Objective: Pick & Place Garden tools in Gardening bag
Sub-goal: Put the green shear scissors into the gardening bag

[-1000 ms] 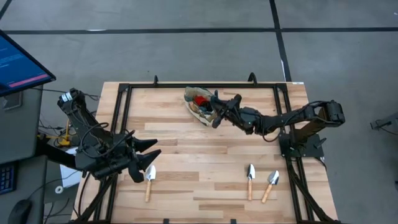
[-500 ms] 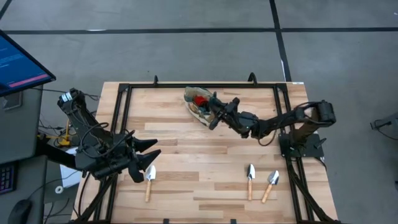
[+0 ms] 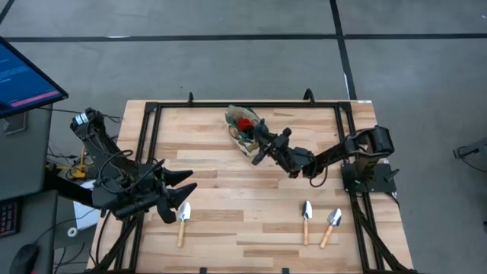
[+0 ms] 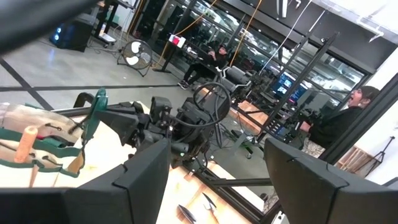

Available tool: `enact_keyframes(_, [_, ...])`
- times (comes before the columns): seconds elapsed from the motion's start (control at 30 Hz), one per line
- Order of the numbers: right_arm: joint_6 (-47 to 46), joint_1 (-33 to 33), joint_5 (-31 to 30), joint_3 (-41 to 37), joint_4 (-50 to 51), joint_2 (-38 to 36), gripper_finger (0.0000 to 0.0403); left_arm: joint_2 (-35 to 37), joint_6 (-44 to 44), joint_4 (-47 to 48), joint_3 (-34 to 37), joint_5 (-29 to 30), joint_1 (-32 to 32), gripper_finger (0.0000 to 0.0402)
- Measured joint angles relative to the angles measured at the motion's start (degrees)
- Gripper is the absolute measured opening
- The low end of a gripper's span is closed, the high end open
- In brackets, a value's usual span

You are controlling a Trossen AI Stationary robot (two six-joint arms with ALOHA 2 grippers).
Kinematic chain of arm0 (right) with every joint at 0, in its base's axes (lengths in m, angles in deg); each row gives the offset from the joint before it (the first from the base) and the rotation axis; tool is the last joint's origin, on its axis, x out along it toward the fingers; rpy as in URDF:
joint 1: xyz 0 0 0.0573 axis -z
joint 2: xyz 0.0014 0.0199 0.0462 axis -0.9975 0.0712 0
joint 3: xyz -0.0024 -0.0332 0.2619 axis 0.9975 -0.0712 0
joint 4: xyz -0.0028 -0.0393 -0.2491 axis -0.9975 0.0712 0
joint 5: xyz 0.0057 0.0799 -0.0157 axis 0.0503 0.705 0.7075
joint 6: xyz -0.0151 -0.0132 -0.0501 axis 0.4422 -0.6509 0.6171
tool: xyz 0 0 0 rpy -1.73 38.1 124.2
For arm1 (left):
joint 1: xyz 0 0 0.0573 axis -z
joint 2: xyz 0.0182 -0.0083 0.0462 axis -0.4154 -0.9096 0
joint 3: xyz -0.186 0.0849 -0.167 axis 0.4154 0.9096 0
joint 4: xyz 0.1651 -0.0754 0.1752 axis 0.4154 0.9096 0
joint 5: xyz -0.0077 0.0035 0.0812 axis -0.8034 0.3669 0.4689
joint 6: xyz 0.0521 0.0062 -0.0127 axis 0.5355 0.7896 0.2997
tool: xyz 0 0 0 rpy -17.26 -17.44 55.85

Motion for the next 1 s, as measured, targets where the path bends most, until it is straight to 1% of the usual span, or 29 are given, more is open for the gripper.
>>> enact_keyframes(0.13, [-0.9, 0.0, 0.1, 0.0, 0.3, 0.0, 0.0051, 0.0, 0.1, 0.0, 0.0, 0.0, 0.0, 0.026])
enact_keyframes(0.3, [-4.8, 0.0, 0.5, 0.0, 3.3, 0.0, 0.0052, 0.0, 1.2, 0.0, 0.0, 0.0, 0.0, 0.026])
enact_keyframes(0.4, [-6.4, 0.1, 3.1, 0.0, 6.0, 0.0, 0.006, 0.0, 1.2, 0.0, 0.0, 0.0, 0.0, 0.026])
enact_keyframes(0.53, [-8.4, 0.0, 3.4, 0.0, 7.8, 0.0, 0.0078, 0.0, 1.2, 0.0, 0.0, 0.0, 0.0, 0.026])
enact_keyframes(0.67, [-8.3, 0.1, 3.0, 0.0, 7.9, 0.0, 0.0109, 0.0, 1.2, 0.0, 0.0, 0.0, 0.0, 0.026])
enact_keyframes(0.83, [-4.8, -0.4, 2.9, 0.0, 7.0, 0.0, 0.0171, 0.0, 1.2, 0.0, 0.0, 0.0, 0.0, 0.026])
enact_keyframes(0.93, [-4.3, -0.9, 2.9, 0.0, 6.9, 0.0, 0.0209, 0.0, 1.2, 0.0, 0.0, 0.0, 0.0, 0.026])
enact_keyframes(1.0, [-4.4, -1.1, 2.8, 0.0, 6.8, 0.0, 0.0228, 0.0, 1.2, 0.0, 0.0, 0.0, 0.0, 0.026])
